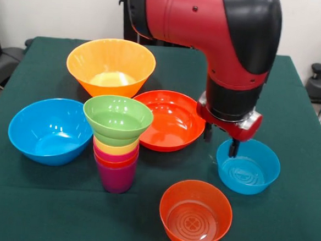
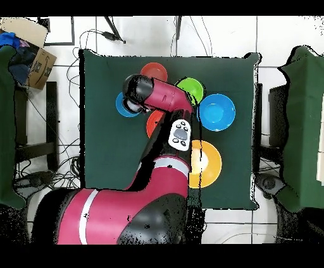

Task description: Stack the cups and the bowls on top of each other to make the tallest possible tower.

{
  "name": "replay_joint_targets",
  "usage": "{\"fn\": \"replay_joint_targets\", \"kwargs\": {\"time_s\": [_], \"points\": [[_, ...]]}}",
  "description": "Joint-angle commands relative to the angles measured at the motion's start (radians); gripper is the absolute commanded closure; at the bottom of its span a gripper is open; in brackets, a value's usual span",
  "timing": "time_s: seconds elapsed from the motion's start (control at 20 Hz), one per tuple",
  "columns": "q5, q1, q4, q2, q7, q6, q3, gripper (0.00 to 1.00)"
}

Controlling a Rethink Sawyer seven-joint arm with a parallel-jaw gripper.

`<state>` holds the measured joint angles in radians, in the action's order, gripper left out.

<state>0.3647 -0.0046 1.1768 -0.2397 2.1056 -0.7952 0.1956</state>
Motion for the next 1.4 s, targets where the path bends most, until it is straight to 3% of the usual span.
{"fn": "replay_joint_targets", "kwargs": {"time_s": [0.05, 0.75, 1.4], "points": [[0.018, 0.059, 0.133, -0.009, 0.148, 0.108, -0.129, 0.00], [0.006, 0.065, 0.142, 0.024, 0.171, 0.066, -0.063, 0.00], [-0.002, 0.039, 0.074, 0.130, 0.150, 0.177, -0.069, 0.00]]}}
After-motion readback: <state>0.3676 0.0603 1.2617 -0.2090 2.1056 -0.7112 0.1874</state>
